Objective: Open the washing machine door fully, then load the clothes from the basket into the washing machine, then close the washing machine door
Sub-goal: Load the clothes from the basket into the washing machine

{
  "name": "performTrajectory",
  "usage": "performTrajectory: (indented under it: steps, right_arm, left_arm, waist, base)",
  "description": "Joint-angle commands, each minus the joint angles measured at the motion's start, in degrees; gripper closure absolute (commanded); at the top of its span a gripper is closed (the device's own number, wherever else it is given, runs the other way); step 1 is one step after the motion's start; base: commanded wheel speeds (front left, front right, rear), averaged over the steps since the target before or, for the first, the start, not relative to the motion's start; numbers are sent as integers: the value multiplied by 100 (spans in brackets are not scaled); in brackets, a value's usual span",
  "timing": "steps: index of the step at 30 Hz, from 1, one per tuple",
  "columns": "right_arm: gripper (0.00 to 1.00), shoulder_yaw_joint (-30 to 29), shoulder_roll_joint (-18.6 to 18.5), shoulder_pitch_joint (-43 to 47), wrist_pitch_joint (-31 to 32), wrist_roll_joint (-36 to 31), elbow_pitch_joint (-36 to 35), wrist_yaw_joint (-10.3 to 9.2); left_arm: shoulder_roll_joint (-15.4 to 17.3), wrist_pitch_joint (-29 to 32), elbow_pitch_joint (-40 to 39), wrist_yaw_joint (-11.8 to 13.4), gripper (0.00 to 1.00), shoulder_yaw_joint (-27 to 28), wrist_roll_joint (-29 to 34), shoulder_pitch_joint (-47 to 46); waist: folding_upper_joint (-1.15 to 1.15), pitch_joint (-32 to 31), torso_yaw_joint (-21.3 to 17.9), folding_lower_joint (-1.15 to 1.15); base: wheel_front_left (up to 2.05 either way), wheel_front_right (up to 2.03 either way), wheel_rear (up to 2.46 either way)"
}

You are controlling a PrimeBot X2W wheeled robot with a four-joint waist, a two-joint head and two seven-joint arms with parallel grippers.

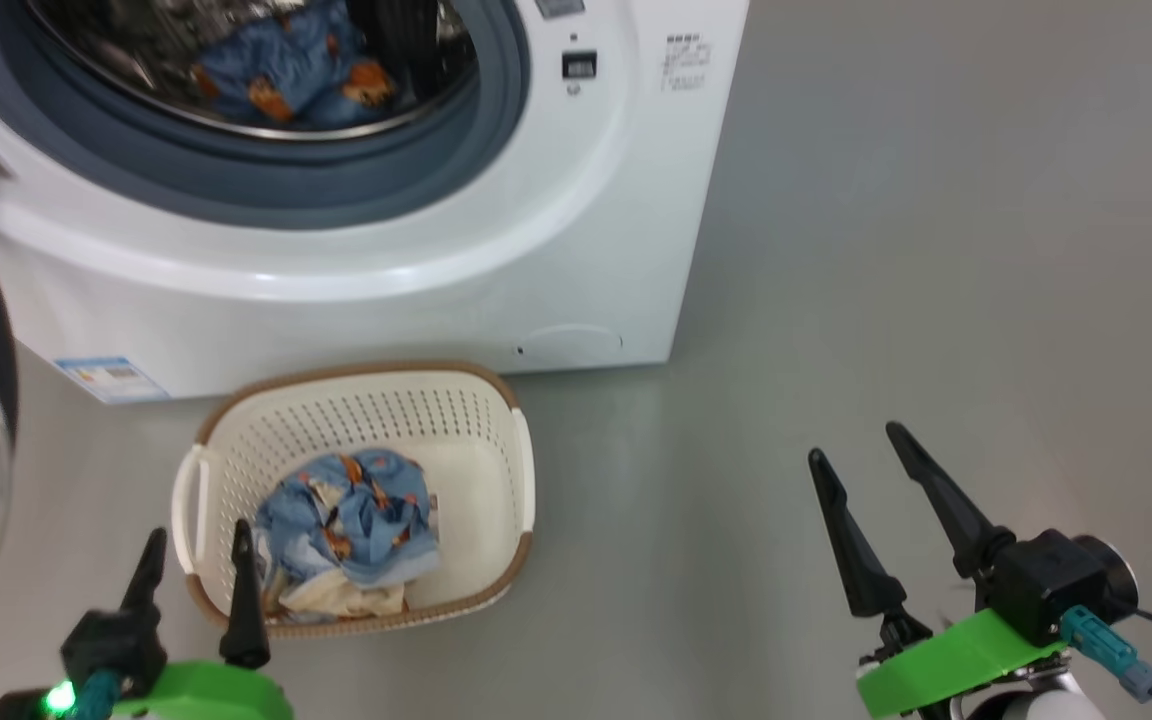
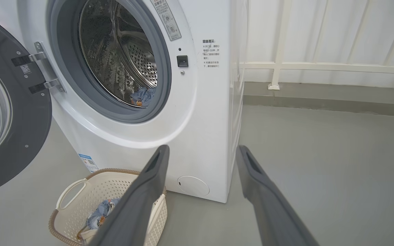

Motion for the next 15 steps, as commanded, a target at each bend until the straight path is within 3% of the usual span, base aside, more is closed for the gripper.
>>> performTrajectory:
  steps: [1, 15]
  right_arm:
    - [0, 180, -7, -208, -67, -38, -165, 9]
    - [0, 341, -7, -921, -313, 33, -236, 9]
  left_arm:
    - [57, -30, 99, -118, 0, 173, -70, -334]
    - [-443, 212, 3007, -1054, 0, -156, -246, -2374]
  waist:
    - [0, 433, -110, 0]
    - [0, 1938, -424, 0]
  base:
    - [0, 0, 0]
    - [0, 0, 0]
